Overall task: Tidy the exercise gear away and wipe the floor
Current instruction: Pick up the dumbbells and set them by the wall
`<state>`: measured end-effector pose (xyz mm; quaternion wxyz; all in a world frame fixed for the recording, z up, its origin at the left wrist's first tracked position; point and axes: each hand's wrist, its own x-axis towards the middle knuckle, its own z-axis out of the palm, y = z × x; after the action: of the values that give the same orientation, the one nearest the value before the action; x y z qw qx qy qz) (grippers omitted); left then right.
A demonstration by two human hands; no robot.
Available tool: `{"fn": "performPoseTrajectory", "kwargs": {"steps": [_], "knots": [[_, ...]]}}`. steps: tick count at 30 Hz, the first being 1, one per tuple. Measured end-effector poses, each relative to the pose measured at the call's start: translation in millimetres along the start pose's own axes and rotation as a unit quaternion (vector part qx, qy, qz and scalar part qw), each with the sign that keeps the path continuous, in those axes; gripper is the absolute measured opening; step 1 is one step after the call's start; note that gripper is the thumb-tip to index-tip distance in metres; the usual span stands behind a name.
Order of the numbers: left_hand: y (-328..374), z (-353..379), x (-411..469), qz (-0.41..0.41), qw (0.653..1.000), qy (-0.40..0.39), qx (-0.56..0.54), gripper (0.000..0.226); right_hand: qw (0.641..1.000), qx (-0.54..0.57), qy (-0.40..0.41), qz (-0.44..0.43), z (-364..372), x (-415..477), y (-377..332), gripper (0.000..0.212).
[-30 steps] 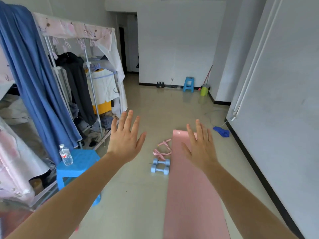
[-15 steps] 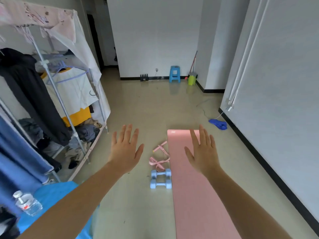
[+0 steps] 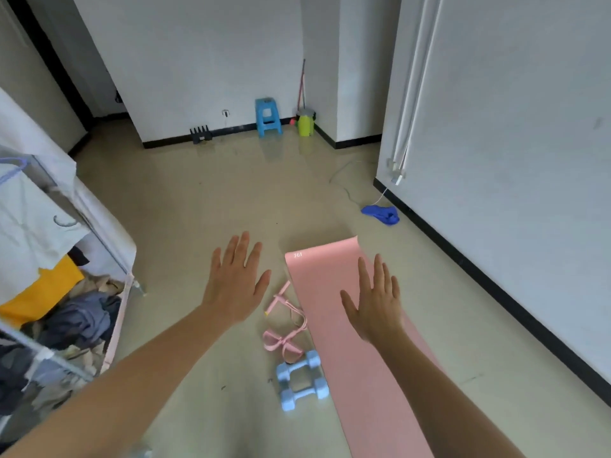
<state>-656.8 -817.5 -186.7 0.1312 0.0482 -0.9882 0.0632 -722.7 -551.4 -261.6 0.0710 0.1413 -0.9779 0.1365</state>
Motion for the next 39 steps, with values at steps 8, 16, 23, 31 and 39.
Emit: {"fn": "performPoseTrajectory", "kwargs": {"steps": [8,16,23,31,39], "knots": [[-33,164,160,0.12,0.985,-0.096,-0.076,0.064,0.982,-0.031,-0.042,0.182,112,88,-5,0.077],[-58,334,207,0.217,0.934,-0.254,-0.122,0.059,0.902,0.034,-0.162,0.398,233,112,-46,0.077],[-68,514,140,0.224,0.876,-0.389,-0.175,0.065,0.772,0.205,-0.2,0.567,410,89,-57,0.077],[-42,764,52,0.162,0.838,-0.485,-0.191,0.059,0.537,0.374,-0.187,0.732,689,28,-28,0.081],[31,955,43,0.188,0.843,-0.467,-0.189,0.051,0.472,0.461,-0.184,0.729,867,0,14,0.075]]}}
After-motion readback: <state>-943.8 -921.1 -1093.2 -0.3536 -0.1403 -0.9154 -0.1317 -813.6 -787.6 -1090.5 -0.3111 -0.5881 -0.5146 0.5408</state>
